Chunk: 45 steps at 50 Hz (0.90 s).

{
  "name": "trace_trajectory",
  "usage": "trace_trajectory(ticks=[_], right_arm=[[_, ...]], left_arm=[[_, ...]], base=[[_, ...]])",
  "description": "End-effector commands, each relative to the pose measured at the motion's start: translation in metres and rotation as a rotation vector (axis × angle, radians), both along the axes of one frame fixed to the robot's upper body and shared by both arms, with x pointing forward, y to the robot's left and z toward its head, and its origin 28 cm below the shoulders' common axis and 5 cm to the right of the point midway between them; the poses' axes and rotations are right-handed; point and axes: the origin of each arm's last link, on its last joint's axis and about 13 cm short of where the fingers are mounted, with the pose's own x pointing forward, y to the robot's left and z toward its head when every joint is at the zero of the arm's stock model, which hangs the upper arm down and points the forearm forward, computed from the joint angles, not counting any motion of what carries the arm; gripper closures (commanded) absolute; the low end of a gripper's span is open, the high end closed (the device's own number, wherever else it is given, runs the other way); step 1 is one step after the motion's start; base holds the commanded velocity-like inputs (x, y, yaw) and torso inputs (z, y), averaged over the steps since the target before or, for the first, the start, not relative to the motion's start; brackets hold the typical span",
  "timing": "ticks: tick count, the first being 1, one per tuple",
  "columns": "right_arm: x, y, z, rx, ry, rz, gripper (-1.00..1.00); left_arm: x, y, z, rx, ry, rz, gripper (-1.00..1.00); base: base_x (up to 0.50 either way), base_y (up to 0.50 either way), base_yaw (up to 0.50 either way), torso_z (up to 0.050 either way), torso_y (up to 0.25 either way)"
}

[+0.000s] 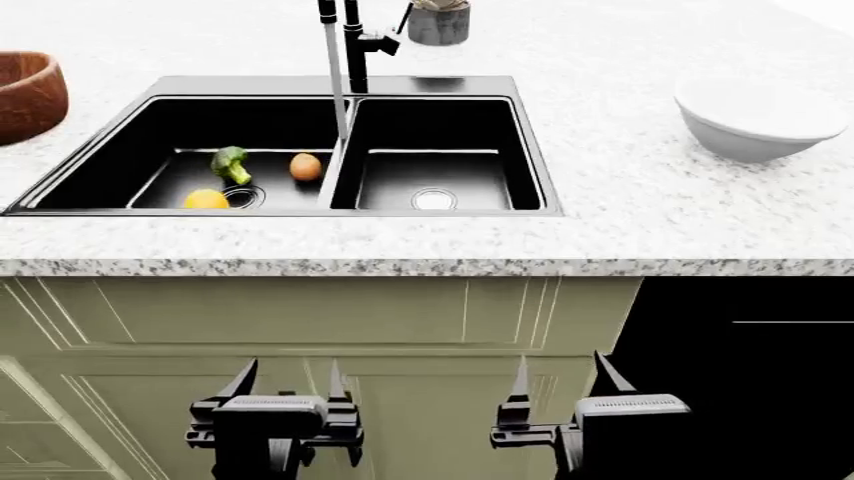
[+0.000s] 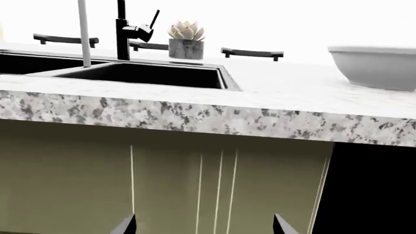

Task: Pick the oranges and tangerines from the sink and place them in one bowl. Place the broccoli in the other bowl. Then turn off the sink faucet.

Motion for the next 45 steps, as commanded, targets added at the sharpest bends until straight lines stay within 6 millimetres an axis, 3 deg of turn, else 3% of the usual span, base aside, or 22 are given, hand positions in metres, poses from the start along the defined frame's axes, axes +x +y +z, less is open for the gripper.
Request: trace_trajectory(ticks=[1, 30, 45], right_arm=[[-0.0004, 0.0013, 0.0006, 0.000, -0.006, 0.005, -1.00], [0.0003, 0.0013, 0.0005, -0.002, 0.002, -0.010, -1.00], [0.0007, 0.0019, -0.0003, -0.026, 0.007, -0.002, -1.00]], left_arm=[[0.0001, 0.0009, 0.0000, 0.002, 0.002, 0.002, -1.00], [-0.0005, 0.0012, -0.0010, 0.006, 0.009, -0.006, -1.00], [0.0000, 0.0008, -0.0016, 0.003, 0.012, -0.008, -1.00]], base=[[0.00, 0.50, 0.00, 0.000, 0.000], [0.00, 0.50, 0.00, 0.000, 0.000], [0.21, 0.36, 0.00, 0.000, 0.000]])
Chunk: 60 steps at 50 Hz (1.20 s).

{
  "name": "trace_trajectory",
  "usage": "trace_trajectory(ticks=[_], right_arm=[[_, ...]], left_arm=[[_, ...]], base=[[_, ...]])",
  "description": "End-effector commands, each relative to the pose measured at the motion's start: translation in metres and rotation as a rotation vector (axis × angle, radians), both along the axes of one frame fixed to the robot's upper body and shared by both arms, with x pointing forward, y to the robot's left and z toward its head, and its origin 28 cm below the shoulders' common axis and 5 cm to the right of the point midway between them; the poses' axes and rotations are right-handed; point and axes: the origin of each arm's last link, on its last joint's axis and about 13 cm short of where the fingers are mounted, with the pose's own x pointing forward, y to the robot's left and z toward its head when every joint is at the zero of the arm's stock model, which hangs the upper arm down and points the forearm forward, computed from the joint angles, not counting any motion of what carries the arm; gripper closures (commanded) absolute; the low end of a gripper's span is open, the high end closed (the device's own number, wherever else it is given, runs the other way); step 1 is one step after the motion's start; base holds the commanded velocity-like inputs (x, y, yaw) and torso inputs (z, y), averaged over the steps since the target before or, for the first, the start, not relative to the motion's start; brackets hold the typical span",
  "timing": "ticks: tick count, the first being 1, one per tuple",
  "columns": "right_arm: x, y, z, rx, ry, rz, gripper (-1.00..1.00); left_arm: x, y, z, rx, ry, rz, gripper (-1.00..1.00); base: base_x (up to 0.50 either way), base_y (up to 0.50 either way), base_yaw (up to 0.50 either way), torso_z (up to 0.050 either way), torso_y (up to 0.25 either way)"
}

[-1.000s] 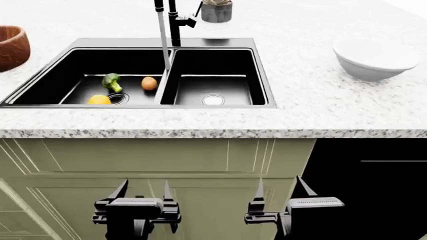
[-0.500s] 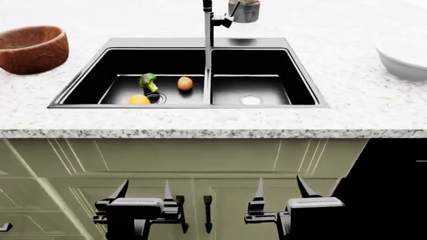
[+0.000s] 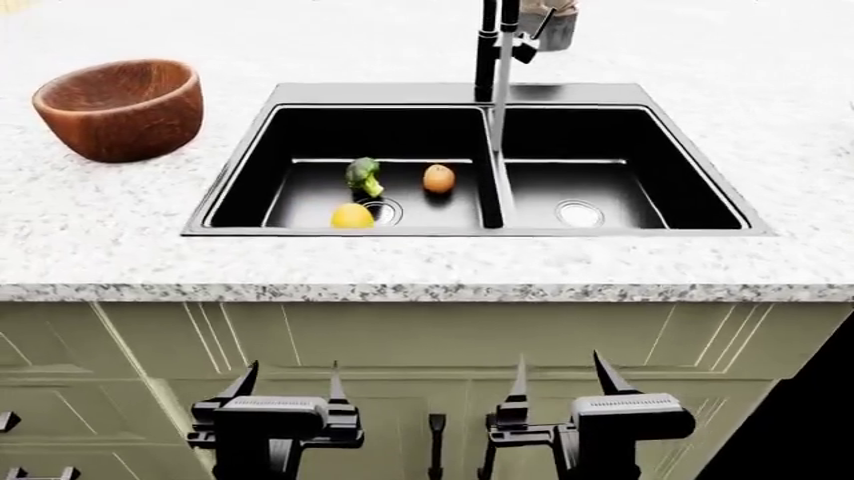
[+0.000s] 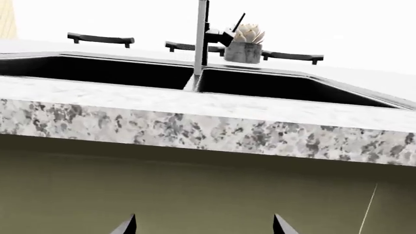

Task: Pick the oranges and tangerines from the sink and place them in one bowl. Place the broccoli in the other bowl. Then turn off the sink faucet.

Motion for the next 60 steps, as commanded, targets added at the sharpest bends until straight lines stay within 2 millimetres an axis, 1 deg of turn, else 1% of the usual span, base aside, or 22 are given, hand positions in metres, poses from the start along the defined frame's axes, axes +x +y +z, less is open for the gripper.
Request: trace_trajectory(ticks=[1, 10, 20, 33, 60], right_arm=[[0.0000, 0.0007, -0.0003, -0.008, 0.002, 0.003, -1.00], [0.0002, 0.0003, -0.0002, 0.000, -0.001, 0.005, -1.00], [-0.0004, -0.0001, 0.0002, 0.010, -0.011, -0.004, -1.00], [-0.0007, -0.0002, 0.0001, 0.014, -0.007, -0.010, -1.00], [0.0004, 0.0002, -0.0013, 0.032, -0.002, -0.006, -1.00]], left_arm=[[0.0001, 0.0001, -0.0004, 0.000, 0.003, -0.002, -1.00], [0.0003, -0.0005, -0.0006, 0.003, 0.005, 0.000, -1.00], [-0.0002, 0.0001, -0.0006, 0.020, 0.007, 0.001, -1.00], [-0.0006, 0.0017, 0.0000, -0.012, -0.003, 0.014, -1.00], [-0.0006, 0.0006, 0.0008, -0.016, -0.015, 0.001, -1.00]], base=[[0.00, 0.47, 0.00, 0.000, 0.000], [0.00, 0.43, 0.00, 0.000, 0.000], [0.00, 0.00, 0.00, 0.000, 0.000], [0.00, 0.00, 0.00, 0.000, 0.000], [0.00, 0.00, 0.00, 0.049, 0.000]])
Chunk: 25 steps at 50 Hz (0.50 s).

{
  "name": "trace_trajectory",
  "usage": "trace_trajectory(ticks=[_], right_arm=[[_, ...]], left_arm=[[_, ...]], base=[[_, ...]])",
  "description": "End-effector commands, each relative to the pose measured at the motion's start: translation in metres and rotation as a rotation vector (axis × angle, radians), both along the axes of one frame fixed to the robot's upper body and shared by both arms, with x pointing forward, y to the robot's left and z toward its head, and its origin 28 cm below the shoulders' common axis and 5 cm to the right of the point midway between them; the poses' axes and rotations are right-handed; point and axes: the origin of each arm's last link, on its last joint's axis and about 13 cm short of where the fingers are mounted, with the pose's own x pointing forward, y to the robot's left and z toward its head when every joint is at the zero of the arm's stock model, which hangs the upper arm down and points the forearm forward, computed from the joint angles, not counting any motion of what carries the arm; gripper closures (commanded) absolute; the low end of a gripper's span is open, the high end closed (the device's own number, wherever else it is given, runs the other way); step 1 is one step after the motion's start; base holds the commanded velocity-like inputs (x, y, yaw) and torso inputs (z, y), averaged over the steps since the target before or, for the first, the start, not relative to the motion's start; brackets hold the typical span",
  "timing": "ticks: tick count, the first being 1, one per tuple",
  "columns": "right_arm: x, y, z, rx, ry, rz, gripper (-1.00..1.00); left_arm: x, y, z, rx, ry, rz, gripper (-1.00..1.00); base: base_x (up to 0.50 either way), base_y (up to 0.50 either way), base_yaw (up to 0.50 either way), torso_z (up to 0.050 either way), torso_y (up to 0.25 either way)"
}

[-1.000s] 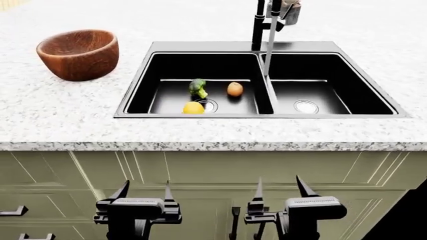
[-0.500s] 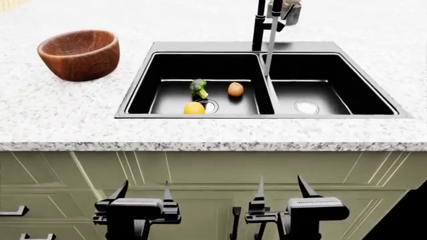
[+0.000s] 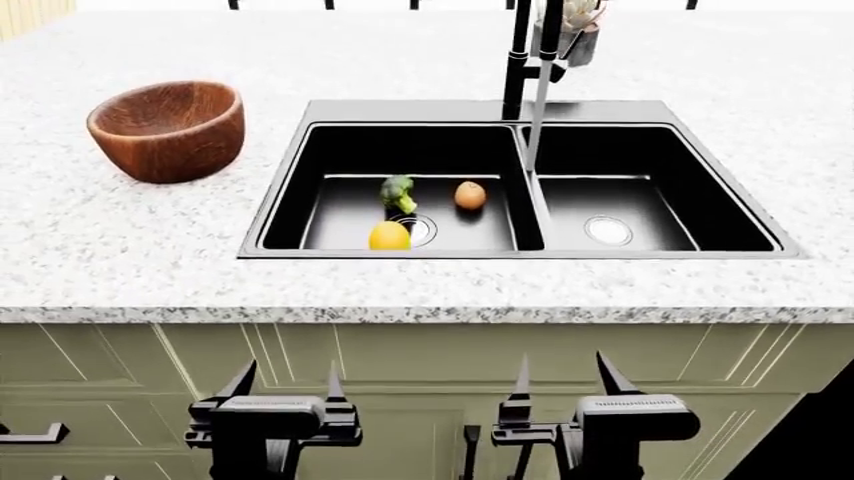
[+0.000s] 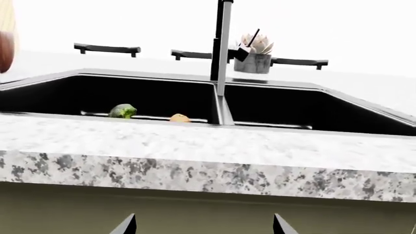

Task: Pick the oranges and tangerines from the sink and place them in one bowl. Place the broccoli in the other bowl. Then turn off the sink faucet.

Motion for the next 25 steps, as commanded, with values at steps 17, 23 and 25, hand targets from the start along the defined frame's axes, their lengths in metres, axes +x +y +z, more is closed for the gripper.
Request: trace_trajectory(ticks=[17, 23, 25], right_arm=[[0.0003, 0.0006, -0.0008, 0.007, 0.001, 0.006, -1.00], [0.0004, 0.0010, -0.0010, 0.009, 0.004, 0.009, -1.00], [0.0007, 0.0012, -0.0010, 0.011, 0.004, 0.013, -1.00]], left_arm=[[0.0011, -0.0016, -0.0001, -0.002, 0.003, 0.005, -1.00], [0.0006, -0.0013, 0.0010, -0.009, -0.005, 0.000, -1.00], [0.0007, -0.0017, 0.0016, -0.009, -0.009, -0.003, -1.00]], base=[[0.00, 0.00, 0.00, 0.038, 0.000], [0.00, 0.00, 0.00, 0.000, 0.000], [0.00, 0.00, 0.00, 0.000, 0.000]])
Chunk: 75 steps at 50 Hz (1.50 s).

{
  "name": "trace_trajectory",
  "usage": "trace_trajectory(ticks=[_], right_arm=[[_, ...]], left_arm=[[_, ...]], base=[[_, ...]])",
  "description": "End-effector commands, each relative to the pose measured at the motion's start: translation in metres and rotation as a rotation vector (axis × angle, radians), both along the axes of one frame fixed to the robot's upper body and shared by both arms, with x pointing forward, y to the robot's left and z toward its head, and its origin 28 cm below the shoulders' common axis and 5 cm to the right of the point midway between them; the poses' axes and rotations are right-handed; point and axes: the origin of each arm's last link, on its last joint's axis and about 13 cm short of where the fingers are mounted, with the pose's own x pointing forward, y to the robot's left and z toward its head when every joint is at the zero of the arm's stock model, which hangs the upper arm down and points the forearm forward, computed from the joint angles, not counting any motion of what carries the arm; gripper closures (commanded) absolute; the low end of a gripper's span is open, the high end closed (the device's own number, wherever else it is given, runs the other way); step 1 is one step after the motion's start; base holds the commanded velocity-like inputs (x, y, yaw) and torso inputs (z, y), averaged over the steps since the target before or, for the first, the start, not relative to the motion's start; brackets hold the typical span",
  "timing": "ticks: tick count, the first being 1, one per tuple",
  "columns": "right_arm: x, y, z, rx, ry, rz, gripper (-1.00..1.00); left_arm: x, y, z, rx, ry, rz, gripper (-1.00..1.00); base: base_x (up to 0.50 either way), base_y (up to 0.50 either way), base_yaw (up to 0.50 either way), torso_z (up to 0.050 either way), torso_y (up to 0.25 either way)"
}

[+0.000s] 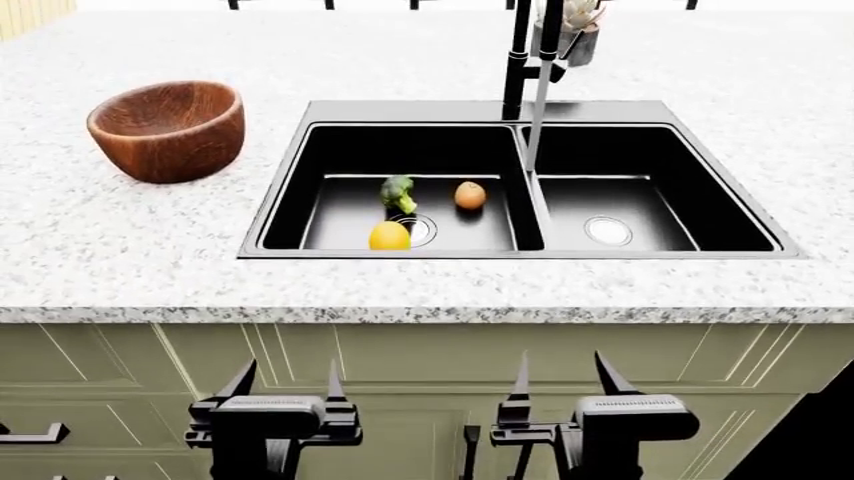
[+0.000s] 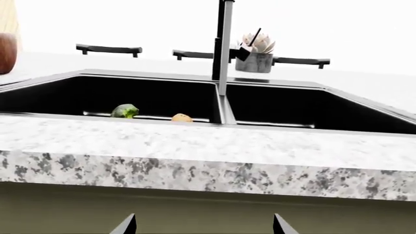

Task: Pick the oranges and tangerines from the sink and place them in one bowl. Place the broccoli in the other bowl. Then turn off the sink faucet.

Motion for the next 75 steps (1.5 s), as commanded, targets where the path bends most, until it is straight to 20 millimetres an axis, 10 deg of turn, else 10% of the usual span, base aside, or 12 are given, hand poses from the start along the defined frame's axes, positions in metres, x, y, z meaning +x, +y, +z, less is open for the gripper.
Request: trace_trajectory(ticks=[1, 25, 75], right_arm=[[0.000, 0.001, 0.000, 0.006, 0.001, 0.005, -1.00], [0.043, -0.051, 0.187, 0.007, 0.020, 0.127, -1.00], [0.032, -0.064, 0.164, 0.070, 0.089, 0.137, -1.00]], left_arm=[[0.000, -0.001, 0.002, -0.005, -0.013, -0.004, -1.00], [0.039, 0.011, 0.176, 0.066, 0.139, -0.186, -1.00], [0.034, 0.010, 0.166, 0.070, 0.215, -0.176, -1.00]], base=[[0.00, 0.00, 0.00, 0.000, 0.000], [0.00, 0.00, 0.00, 0.000, 0.000], [0.35, 0.02, 0.00, 0.000, 0.000]])
